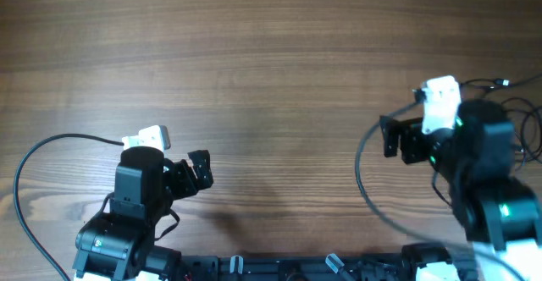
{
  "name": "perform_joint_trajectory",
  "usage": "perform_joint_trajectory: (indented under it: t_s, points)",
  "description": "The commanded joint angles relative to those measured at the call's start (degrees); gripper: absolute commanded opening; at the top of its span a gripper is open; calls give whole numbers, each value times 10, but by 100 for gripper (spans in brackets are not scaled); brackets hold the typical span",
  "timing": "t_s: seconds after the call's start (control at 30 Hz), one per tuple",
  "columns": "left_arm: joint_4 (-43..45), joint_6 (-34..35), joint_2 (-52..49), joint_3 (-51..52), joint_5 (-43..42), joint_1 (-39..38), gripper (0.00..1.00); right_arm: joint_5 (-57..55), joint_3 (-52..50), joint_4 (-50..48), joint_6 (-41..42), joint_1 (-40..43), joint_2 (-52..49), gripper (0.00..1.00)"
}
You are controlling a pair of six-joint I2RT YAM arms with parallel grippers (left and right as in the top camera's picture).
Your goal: Untangle cables
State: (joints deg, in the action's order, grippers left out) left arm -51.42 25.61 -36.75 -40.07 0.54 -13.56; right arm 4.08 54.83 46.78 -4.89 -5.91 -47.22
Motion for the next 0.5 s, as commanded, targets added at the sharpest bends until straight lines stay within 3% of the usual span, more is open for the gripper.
perform_joint_trajectory:
  t_s: [0.0, 0.27, 0.47]
  points:
    - [0, 1, 2, 7, 0, -3, 100, -22, -7, -18, -27, 2, 61, 100]
    - [-1, 1, 2, 7, 0, -3, 100, 20, -125, -143, -19, 17, 192, 100]
    - [0, 1, 2, 7, 0, -3, 100, 24, -253, -269, 58, 30, 311, 100]
